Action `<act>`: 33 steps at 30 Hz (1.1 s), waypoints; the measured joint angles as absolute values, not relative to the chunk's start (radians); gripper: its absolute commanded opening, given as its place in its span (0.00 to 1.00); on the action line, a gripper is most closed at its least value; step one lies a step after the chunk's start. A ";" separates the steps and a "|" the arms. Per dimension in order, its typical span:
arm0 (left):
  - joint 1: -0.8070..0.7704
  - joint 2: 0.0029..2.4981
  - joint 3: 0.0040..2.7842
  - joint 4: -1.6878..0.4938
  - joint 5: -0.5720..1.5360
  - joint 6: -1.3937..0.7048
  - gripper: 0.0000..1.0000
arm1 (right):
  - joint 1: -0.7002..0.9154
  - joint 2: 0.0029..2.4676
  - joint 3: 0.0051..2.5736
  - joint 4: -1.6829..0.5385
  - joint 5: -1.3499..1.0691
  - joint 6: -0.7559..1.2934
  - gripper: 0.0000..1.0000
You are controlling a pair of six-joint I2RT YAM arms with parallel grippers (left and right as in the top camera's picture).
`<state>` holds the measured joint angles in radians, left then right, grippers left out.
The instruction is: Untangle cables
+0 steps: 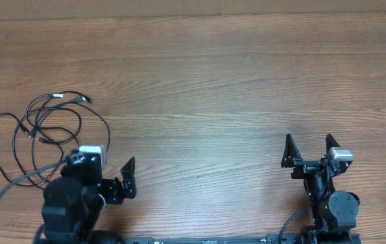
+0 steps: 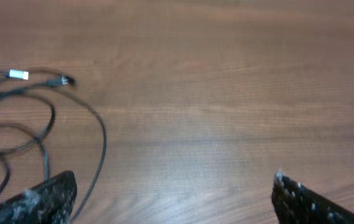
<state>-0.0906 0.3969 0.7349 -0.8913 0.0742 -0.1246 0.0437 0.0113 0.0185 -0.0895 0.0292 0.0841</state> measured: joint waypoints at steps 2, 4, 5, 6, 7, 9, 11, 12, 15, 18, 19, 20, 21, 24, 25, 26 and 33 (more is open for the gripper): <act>-0.091 0.335 0.651 -0.831 0.074 -0.126 1.00 | 0.043 0.011 0.019 -0.089 0.030 0.085 1.00; -0.091 0.268 0.562 -0.759 0.074 -0.128 1.00 | 0.043 0.011 0.019 -0.089 0.029 0.084 1.00; -0.091 0.242 0.529 -0.733 0.074 -0.129 1.00 | 0.043 0.011 0.019 -0.089 0.030 0.084 1.00; -0.091 0.212 0.493 -0.698 0.074 -0.131 1.00 | 0.043 0.011 0.019 -0.089 0.030 0.084 1.00; -0.091 0.182 0.461 -0.674 0.074 -0.132 1.00 | 0.043 0.011 0.019 -0.090 0.030 0.084 1.00; -0.091 0.137 0.413 -0.631 0.074 -0.136 1.00 | 0.042 0.011 0.019 -0.089 0.030 0.085 1.00; -0.091 0.091 0.365 -0.582 0.075 -0.141 1.00 | 0.042 0.011 0.019 -0.089 0.030 0.085 1.00; -0.091 0.067 0.341 -0.554 0.074 -0.144 1.00 | 0.042 0.011 0.019 -0.089 0.029 0.084 1.00; -0.091 0.019 0.282 -0.461 0.074 -0.150 1.00 | 0.042 0.011 0.019 -0.089 0.029 0.084 1.00; -0.091 0.017 0.239 -0.341 0.073 -0.151 0.99 | 0.042 0.011 0.019 -0.090 0.030 0.084 1.00; -0.091 0.017 0.223 -0.287 0.072 -0.151 1.00 | 0.041 0.011 0.019 -0.090 0.029 0.084 1.00; -0.091 0.016 0.210 -0.241 0.070 -0.151 1.00 | 0.041 0.011 0.019 -0.090 0.030 0.084 1.00; -0.091 0.015 0.194 -0.186 0.067 -0.151 1.00 | 0.041 0.011 0.019 -0.089 0.029 0.084 1.00; -0.091 0.013 0.146 -0.032 0.062 -0.149 1.00 | 0.041 0.011 0.019 -0.089 0.029 0.084 1.00; -0.091 0.013 0.128 0.020 0.059 -0.147 0.99 | 0.041 0.011 0.019 -0.089 0.029 0.085 1.00; -0.091 0.013 0.109 0.066 0.058 -0.146 1.00 | 0.041 0.011 0.019 -0.089 0.029 0.085 1.00; -0.091 0.012 0.013 0.239 0.044 -0.104 1.00 | 0.041 0.011 0.019 -0.089 0.029 0.084 1.00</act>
<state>-0.0906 0.0124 0.0132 0.2390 0.0441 -0.1043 0.0406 0.0109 0.0185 -0.0891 0.0292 0.0845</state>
